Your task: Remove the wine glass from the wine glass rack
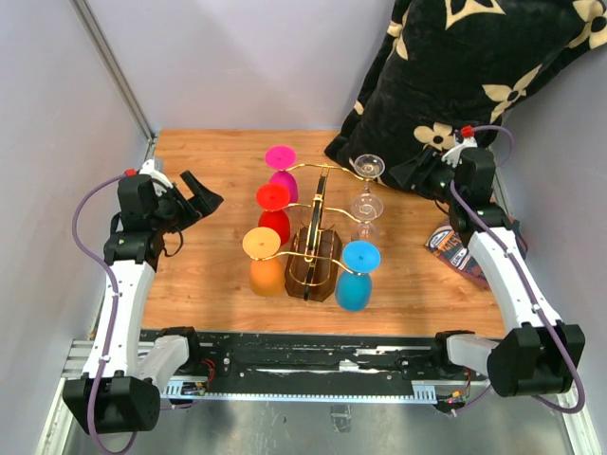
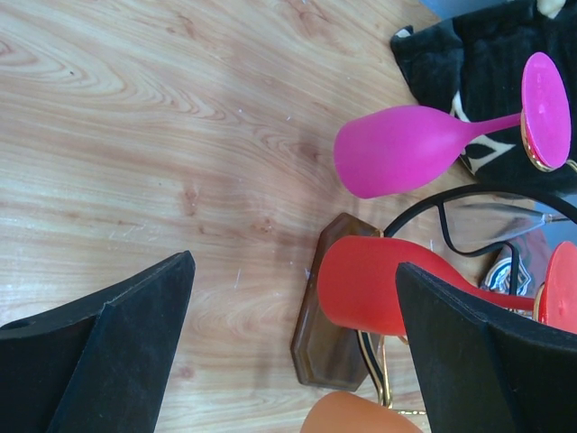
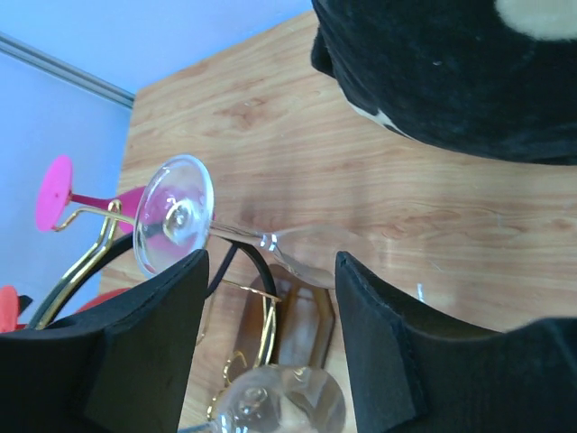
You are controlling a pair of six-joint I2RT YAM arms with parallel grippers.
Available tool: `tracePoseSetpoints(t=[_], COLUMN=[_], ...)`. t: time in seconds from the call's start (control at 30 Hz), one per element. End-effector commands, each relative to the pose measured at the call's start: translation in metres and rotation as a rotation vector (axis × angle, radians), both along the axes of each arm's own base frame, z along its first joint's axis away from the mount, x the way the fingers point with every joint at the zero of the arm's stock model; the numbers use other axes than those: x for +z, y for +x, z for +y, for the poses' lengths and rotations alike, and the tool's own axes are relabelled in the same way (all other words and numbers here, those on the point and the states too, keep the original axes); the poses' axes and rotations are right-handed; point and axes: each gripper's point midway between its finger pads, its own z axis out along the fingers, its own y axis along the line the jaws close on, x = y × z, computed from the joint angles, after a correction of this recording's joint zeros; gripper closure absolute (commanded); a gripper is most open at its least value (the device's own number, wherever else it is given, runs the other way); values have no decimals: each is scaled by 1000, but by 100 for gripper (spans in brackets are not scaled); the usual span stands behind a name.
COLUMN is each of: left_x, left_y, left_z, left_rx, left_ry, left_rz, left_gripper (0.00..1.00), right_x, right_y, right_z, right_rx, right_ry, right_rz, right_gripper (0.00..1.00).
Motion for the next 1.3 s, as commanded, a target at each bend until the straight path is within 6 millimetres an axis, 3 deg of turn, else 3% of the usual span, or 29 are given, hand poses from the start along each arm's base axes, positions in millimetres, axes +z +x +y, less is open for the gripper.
tracePoseSetpoints(t=[0.0,0.37,0.57,0.73,0.87,1.1,1.17,1.27], left_x=[0,-4,-2,-2,-3,1,1,0], left_y=[-4,-4,-4,-3,-5,-5,-4,-3], left_z=[-2,-5,-5,-6,-5,-1,-3,-4], left_rx=[-10,-21,-23,-26,-26,-13,-19,-19], left_ry=[-15,-29,-28,-36,-25,3,-5,-20], left_rz=[-4,6,-2,-6,-1,-11,-13,-16], left_gripper=[0,0,0,0,0,0,0,0], right_x=[40,38,24,17,-11,-68,-80,-72], right_y=[15,30,31,33,33,8,3,4], right_z=[9,21,9,12,-15,-70,-74,-59], right_rx=[25,88,42,74,-47,-222,-220,-139], right_ry=[110,162,73,76,4,-24,-16,26], right_rz=[-119,-139,-119,-94,16,167,197,155], right_gripper=[42,43,45,45,44,43,43,43])
